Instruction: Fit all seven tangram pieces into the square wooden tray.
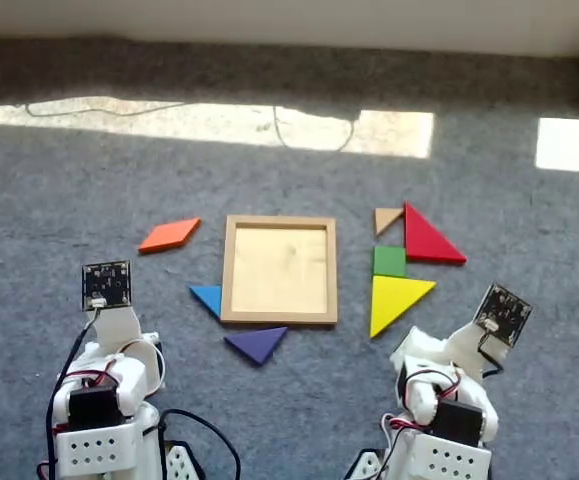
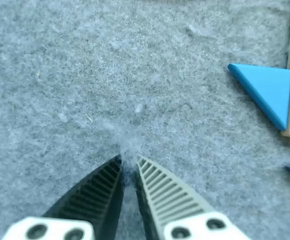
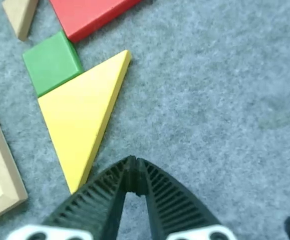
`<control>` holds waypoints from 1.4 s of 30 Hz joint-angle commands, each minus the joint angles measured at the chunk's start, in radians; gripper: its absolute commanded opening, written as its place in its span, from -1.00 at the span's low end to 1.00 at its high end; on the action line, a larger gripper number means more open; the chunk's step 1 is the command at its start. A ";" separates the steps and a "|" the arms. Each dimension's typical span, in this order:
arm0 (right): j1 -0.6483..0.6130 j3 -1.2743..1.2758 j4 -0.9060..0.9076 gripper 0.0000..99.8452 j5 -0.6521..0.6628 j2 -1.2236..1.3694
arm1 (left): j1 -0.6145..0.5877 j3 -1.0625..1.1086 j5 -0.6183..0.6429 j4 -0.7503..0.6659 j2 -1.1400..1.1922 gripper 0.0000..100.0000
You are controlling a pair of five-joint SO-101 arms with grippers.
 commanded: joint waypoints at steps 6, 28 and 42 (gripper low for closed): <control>0.085 0.002 -0.053 -0.98 0.198 -0.012 | -0.010 0.021 -0.005 0.008 -0.039 -0.99; -0.099 -0.874 -0.200 -0.94 0.173 0.736 | -0.010 0.021 -0.005 0.008 -0.039 -0.99; -0.208 -1.351 -0.243 -0.49 0.362 1.584 | -0.010 0.021 -0.005 0.008 -0.039 -0.99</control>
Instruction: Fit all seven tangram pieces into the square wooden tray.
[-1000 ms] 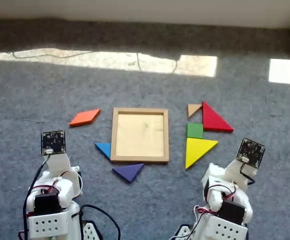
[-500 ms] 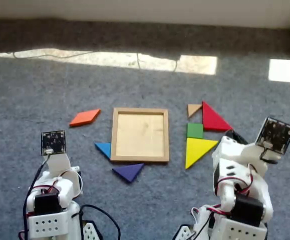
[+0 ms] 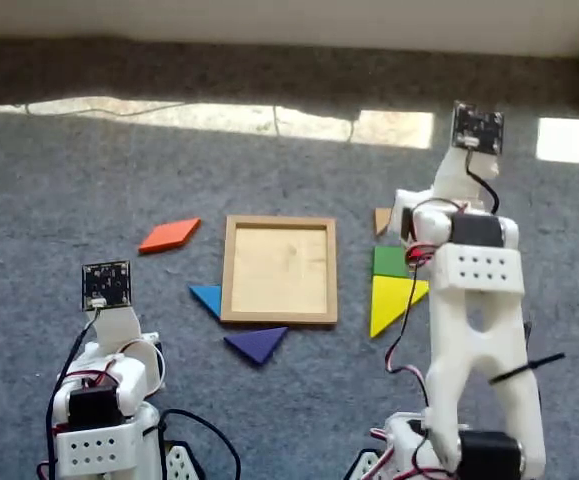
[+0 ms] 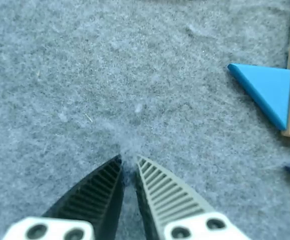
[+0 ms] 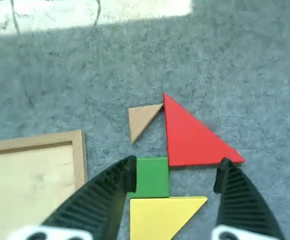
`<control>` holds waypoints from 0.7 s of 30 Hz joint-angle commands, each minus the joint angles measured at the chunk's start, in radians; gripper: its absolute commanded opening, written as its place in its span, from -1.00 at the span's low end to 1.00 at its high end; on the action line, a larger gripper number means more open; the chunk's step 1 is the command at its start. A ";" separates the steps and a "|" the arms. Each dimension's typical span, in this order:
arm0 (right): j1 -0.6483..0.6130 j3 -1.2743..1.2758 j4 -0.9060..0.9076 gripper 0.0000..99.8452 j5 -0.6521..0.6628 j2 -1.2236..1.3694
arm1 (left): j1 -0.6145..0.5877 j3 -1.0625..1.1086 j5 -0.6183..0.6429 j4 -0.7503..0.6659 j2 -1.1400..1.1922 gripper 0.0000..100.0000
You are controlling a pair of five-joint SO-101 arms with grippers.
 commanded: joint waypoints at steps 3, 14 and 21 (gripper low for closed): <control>-0.015 -0.214 -0.019 -0.49 0.236 0.223 | -0.010 0.021 -0.005 0.008 -0.039 -0.99; -0.012 -0.349 -0.016 -0.48 0.327 0.565 | -0.010 0.021 -0.005 0.008 -0.039 -0.99; 0.033 -0.349 -0.021 -0.48 0.333 0.651 | -0.010 0.021 -0.005 0.008 -0.039 -0.99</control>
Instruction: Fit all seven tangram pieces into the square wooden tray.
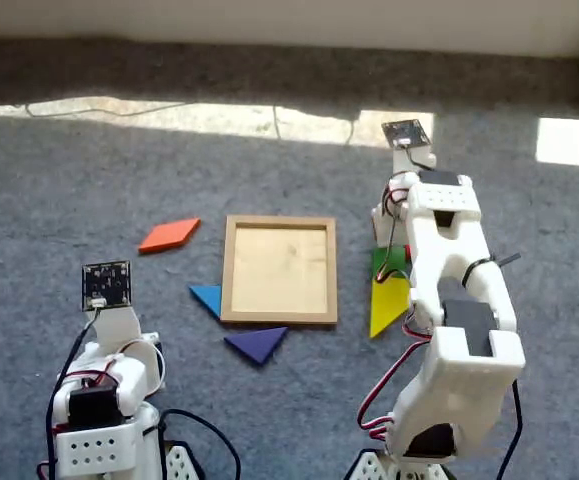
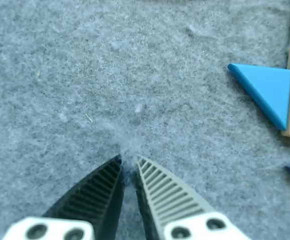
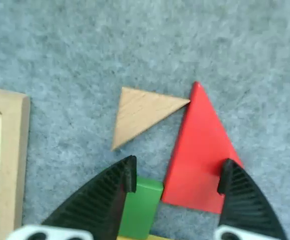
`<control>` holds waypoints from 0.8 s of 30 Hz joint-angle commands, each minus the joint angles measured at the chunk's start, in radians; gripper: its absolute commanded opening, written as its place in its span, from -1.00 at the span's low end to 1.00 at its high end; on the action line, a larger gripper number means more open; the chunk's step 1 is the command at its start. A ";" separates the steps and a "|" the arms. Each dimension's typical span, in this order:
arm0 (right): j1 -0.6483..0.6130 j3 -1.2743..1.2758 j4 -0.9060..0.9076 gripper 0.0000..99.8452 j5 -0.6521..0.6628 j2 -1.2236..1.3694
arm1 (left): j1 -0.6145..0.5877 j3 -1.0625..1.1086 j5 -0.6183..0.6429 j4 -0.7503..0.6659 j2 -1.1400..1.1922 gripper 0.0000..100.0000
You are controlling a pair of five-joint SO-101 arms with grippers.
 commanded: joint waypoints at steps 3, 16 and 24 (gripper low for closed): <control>0.062 -0.054 -0.015 -0.48 0.011 0.021 | -0.010 0.021 -0.005 0.008 -0.039 -0.99; 0.160 -0.054 -0.007 -0.72 -0.064 0.064 | -0.010 0.021 -0.005 0.008 -0.039 -0.99; 0.255 -0.050 -0.007 -0.72 -0.278 0.064 | -0.010 0.021 -0.005 0.008 -0.039 -0.99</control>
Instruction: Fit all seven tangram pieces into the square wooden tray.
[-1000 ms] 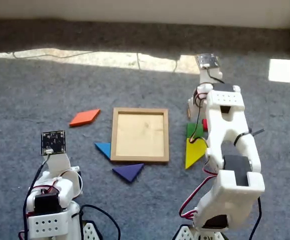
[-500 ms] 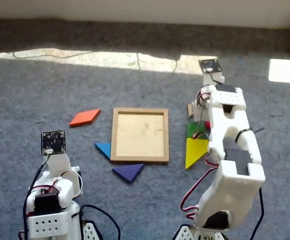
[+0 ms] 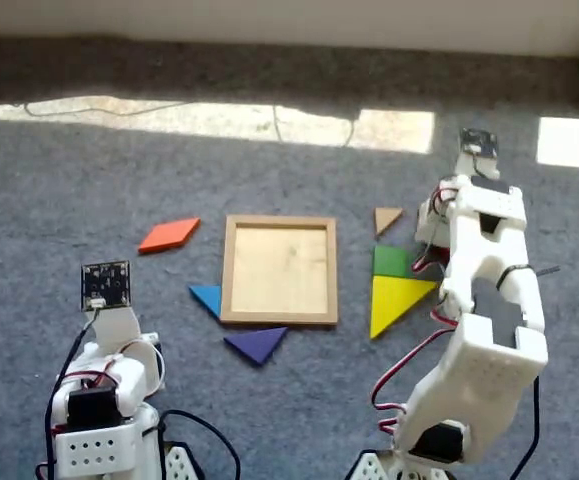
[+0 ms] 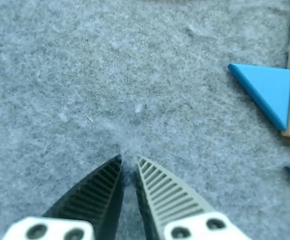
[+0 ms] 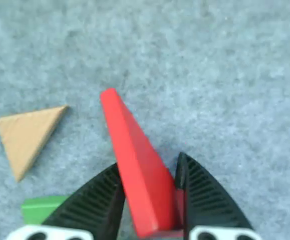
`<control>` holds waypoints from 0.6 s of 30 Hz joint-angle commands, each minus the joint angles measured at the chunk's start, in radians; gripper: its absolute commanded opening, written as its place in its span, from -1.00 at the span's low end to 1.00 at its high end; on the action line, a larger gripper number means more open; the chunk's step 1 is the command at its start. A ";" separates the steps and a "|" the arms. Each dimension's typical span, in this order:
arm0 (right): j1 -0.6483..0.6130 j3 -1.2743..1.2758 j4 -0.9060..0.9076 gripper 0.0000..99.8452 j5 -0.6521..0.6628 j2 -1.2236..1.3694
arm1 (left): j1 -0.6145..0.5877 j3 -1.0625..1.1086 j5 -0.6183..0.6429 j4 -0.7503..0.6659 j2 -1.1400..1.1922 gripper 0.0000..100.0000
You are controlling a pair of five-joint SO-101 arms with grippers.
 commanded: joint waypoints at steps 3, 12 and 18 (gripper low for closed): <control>0.058 -0.008 0.008 -0.72 -0.114 -0.005 | -0.010 0.021 -0.005 0.008 -0.039 -0.99; 0.035 -0.015 0.008 -0.73 -0.080 -0.025 | -0.010 0.021 -0.005 0.008 -0.039 -0.99; 0.035 -0.004 0.010 -0.99 -0.044 -0.228 | -0.010 0.021 -0.005 0.008 -0.039 -0.99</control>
